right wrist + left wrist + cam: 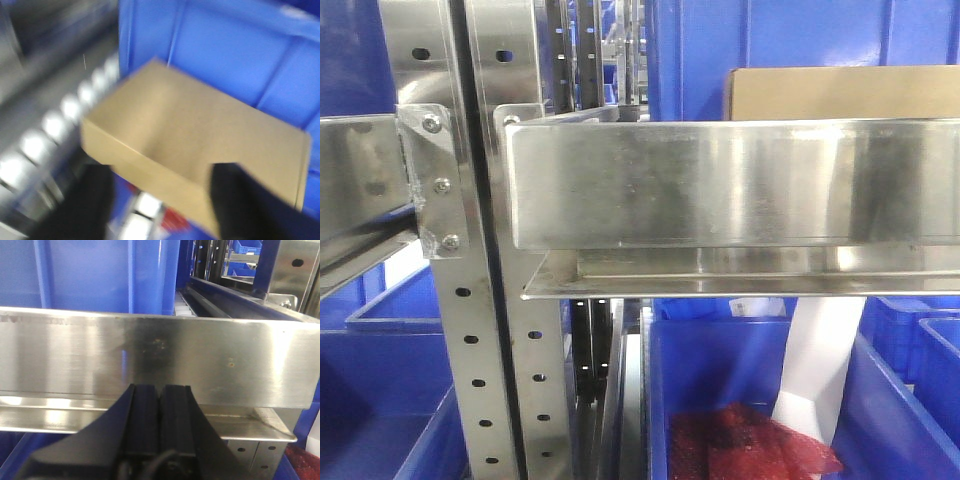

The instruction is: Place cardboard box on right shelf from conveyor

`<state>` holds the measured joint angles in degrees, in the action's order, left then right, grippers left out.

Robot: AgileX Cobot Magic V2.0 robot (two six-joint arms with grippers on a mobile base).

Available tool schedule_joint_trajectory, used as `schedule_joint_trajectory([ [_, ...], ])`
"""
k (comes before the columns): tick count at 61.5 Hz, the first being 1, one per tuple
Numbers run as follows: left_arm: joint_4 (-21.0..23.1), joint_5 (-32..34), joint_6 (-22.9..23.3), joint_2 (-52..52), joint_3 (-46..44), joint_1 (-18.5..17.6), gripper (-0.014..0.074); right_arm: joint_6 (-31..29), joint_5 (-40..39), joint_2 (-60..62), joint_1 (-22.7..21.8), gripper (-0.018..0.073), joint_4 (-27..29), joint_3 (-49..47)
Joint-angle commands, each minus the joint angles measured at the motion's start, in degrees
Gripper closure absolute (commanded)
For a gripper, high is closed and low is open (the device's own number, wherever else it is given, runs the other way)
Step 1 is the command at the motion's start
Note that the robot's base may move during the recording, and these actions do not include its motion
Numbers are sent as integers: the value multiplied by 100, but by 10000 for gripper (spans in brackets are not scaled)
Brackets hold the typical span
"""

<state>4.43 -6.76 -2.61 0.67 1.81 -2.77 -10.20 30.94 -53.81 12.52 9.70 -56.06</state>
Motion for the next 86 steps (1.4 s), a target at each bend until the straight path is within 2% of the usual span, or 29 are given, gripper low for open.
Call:
schedule_joint_trajectory([
  [1,34,499,-2,86,44,-12,713,355,-759,630,-26,328,48,227],
  [7,34,499,-2,86,44,-12,713,369,-1036,1413,-26,500,48,710],
  [8,34,499,-2,86,44,-12,713,369,-1073,1519,-26,507,48,780],
  [19,34,499,-2,86,44,-12,713,369,-1470,2682,-26,492,48,1602],
  [29,34,499,-2,86,44,-12,713,369,-1384,3352,-26,492,48,1949],
  [71,34,499,-2,86,44,-12,712,369,-1379,3452,-39,492,24,2019],
  [77,34,499,-2,86,44,-12,713,369,-1414,3525,-229,492,-145,2177],
  [86,34,499,-2,86,44,-12,713,448,-1483,3914,-894,492,-145,2733],
])
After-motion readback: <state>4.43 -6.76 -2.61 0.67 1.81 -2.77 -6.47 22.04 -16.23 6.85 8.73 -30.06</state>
